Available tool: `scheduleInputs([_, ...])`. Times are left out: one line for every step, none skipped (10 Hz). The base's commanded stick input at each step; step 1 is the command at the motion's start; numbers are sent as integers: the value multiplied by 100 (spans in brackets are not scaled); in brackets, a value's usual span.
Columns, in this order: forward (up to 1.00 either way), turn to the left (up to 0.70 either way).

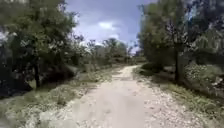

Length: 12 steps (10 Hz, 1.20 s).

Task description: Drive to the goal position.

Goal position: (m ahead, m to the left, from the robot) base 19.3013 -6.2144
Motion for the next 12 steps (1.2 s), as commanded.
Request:
scheduleInputs([50, 0])
scheduleInputs([50, 0])
scheduleInputs([50, 0])
scheduleInputs([50, 0])
scheduleInputs([50, 0])
scheduleInputs([50, 0])
scheduleInputs([50, 0])
scheduleInputs([50, 0])
scheduleInputs([50, 0])
scheduleInputs([50, 0])
scheduleInputs([50, 0])
scheduleInputs([50, 0])
